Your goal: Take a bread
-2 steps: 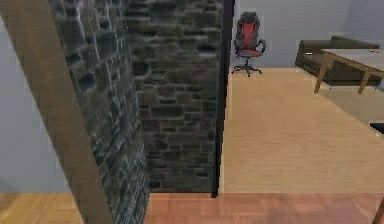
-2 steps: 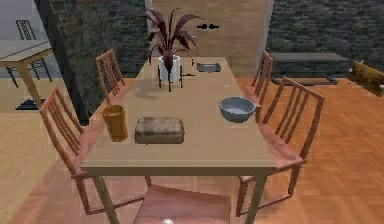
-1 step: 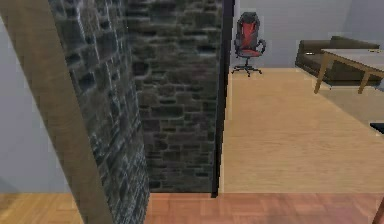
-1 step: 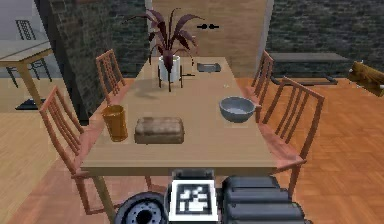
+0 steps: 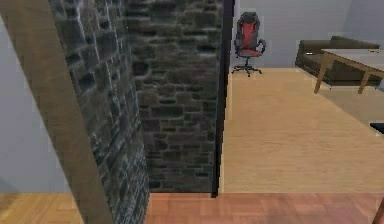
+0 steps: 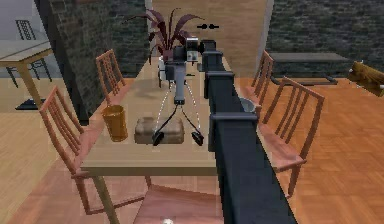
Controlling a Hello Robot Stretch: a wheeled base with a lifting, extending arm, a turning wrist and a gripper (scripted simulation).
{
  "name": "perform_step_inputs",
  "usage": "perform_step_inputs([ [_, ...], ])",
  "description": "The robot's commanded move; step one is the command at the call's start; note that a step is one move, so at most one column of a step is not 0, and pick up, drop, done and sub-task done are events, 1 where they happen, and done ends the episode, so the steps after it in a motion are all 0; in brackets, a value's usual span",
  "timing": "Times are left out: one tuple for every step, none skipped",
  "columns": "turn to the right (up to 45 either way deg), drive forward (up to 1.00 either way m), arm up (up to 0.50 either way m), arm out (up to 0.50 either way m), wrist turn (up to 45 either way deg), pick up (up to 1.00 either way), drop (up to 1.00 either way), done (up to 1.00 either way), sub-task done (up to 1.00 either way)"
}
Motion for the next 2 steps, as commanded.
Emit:
perform_step_inputs([
  [0.0,0.0,0.0,0.0,45.0,0.0,0.0,0.0,0.0],
  [0.0,0.0,0.0,0.0,45.0,0.0,0.0,0.0,0.0],
])
